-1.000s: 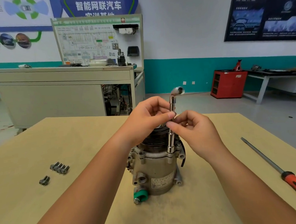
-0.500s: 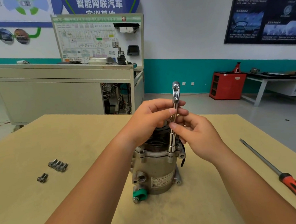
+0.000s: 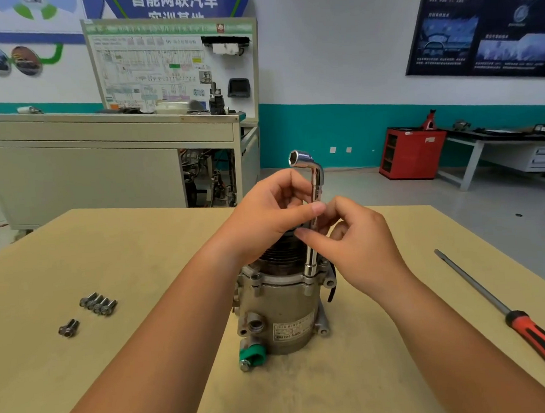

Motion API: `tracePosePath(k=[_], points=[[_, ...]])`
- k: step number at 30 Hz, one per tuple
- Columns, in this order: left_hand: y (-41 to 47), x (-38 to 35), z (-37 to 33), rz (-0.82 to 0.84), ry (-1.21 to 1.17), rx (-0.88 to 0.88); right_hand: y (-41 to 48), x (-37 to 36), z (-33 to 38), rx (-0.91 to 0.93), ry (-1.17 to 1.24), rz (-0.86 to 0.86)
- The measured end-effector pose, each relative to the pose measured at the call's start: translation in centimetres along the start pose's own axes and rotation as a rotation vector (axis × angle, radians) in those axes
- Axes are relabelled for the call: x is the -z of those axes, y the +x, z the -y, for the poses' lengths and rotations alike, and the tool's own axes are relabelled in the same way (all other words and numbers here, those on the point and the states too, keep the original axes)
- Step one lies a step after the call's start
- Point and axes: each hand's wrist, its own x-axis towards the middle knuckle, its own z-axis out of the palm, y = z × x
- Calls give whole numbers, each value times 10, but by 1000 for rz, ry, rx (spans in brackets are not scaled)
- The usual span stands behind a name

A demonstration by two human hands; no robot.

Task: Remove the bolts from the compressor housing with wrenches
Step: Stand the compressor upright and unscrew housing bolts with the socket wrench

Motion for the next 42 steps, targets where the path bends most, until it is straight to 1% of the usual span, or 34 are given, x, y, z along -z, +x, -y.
tracePosePath(k=[2,5,8,12,15,18,23,25,29,31,34,38,42], points=[[0,-1,-2,7,-18,6,1,0,0,-16,67,14],[-1,-2,-4,21,-43,18,5,2,-2,-81,195,113],[-2,-1,-6,45,-78,42,6,6,-3,-79,281,192],[-2,0,-8,45,-101,58,4,8,-5,-73,294,235],[-3,-1,-7,15,-99,47,5,8,-5,-74,284,211],[-2,-3,-5,0,-104,6,5,6,-3,-89,254,138],[-1,-3,-4,-20,-92,-24,5,1,-2,-41,191,63],[-1,-2,-3,-25,-78,-23,6,3,-2,-53,218,104],[-2,-1,-4,52,-32,-5,7,10,-8,-186,521,336],[-3,-3,-4,51,-30,-5,8,13,-10,-208,558,388],[-2,-4,-3,5,-23,-16,7,14,-9,-184,515,362],[-1,-3,0,-54,-14,-27,4,9,-8,-111,366,169],[1,-5,1,-50,-22,-7,2,1,-6,-99,379,72]])
